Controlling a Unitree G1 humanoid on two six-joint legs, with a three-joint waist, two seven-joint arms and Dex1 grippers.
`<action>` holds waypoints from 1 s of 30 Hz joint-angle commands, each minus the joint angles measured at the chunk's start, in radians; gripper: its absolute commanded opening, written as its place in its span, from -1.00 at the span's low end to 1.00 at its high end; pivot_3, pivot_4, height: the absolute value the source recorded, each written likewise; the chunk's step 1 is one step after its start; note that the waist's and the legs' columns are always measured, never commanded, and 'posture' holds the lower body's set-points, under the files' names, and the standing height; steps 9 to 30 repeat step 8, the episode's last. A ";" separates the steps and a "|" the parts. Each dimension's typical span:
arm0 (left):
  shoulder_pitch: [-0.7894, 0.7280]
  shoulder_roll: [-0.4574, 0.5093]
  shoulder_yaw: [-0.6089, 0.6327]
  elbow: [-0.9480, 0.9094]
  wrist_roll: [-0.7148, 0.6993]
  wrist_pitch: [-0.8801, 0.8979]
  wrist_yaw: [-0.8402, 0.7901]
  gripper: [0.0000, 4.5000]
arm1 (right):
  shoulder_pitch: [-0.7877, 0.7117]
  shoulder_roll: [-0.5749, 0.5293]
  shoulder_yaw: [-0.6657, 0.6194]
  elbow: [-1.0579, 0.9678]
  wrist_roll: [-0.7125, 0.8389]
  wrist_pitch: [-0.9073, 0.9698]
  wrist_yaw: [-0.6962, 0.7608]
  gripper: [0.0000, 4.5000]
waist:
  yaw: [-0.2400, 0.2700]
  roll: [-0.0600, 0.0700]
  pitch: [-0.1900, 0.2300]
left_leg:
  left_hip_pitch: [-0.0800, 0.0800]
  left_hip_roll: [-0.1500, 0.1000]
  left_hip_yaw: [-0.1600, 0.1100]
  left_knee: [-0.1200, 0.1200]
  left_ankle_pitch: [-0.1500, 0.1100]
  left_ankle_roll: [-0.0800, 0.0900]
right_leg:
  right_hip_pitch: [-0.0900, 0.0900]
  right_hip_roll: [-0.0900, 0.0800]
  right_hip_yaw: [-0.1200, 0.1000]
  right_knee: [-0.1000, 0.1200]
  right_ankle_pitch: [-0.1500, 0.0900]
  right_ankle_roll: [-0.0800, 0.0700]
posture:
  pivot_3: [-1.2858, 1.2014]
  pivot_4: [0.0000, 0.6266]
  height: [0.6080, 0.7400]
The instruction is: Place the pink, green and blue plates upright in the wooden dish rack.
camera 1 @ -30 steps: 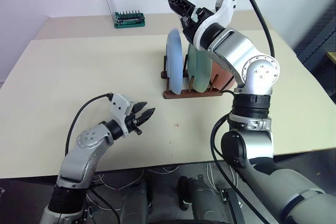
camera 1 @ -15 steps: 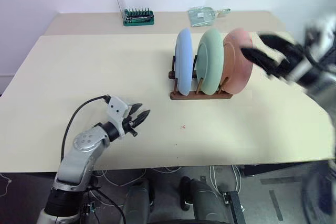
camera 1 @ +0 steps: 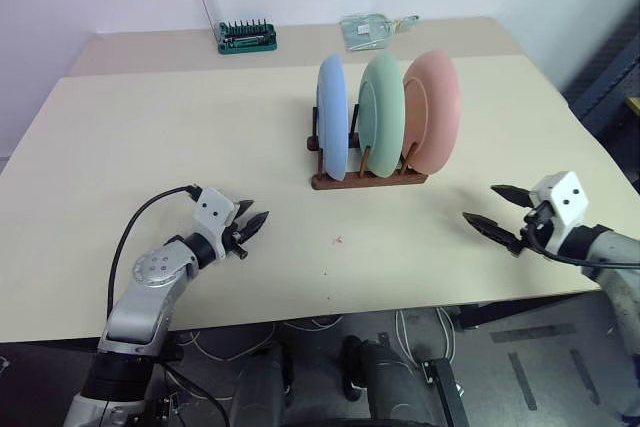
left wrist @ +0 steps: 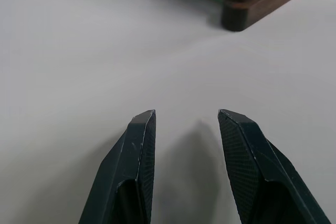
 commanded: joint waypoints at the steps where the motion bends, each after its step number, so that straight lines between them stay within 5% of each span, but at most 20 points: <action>1: 0.019 0.004 0.026 -0.021 0.013 -0.024 0.018 -0.15 | -0.044 0.022 -0.002 0.062 -0.035 -0.072 -0.008 0.72 | 0.002 0.000 0.000 | 0.000 0.000 0.000 0.000 0.000 0.000 | 0.000 0.000 0.000 0.000 0.000 0.000 | 0.03 -0.52 0.84; 30: 0.026 -0.023 0.023 -0.017 0.041 -0.034 0.066 -0.15 | -0.064 0.075 0.015 0.114 -0.069 -0.126 -0.024 0.72 | 0.004 0.000 0.000 | 0.000 -0.001 0.002 0.001 0.000 0.000 | 0.001 0.000 0.000 0.001 0.000 0.000 | 0.03 -0.52 0.84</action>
